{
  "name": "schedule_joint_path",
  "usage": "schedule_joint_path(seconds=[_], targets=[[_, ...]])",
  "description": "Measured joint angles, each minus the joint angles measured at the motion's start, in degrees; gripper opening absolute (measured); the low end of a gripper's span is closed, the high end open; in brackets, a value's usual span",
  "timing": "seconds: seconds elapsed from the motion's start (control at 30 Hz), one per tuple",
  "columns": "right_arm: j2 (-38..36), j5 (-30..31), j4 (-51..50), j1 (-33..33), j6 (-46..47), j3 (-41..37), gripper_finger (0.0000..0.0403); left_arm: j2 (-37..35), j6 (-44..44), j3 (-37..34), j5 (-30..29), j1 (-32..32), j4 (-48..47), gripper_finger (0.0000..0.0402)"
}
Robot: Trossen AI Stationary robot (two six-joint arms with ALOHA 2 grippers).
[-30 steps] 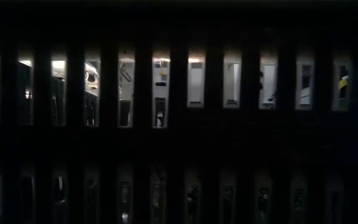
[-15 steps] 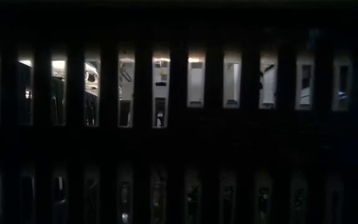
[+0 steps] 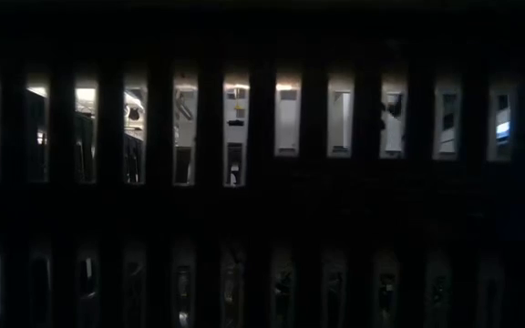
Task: Sort Halloween decoration
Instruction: Put the green skeleton toy into the center black bin, then put the orange spider toy into the top black bin
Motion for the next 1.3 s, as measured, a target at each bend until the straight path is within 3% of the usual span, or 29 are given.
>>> schedule_joint_path(seconds=[0.23,0.43,0.83,1.13,1.3], targets=[[5.6,-8.4,23.1,-7.2,-16.8,0.0,0.0049,0.0,0.1,0.0,-0.3,0.0,0.1,0.0092],[11.5,-16.8,33.4,-12.3,-20.8,0.0,0.0049,0.0,0.2,0.0,-0.4,0.0,0.1,0.0092],[15.7,-18.6,35.4,-15.7,-20.8,0.0,0.0053,0.0,0.6,0.0,-0.4,0.1,0.0,0.0092],[15.6,-20.0,34.6,-15.6,-23.8,0.0,0.0126,0.0,0.3,0.0,-0.4,0.0,-0.1,0.0092],[11.8,-17.8,28.0,-15.6,-24.1,0.0,0.0144,0.0,0.2,0.0,-0.4,0.0,-0.9,0.0092]])
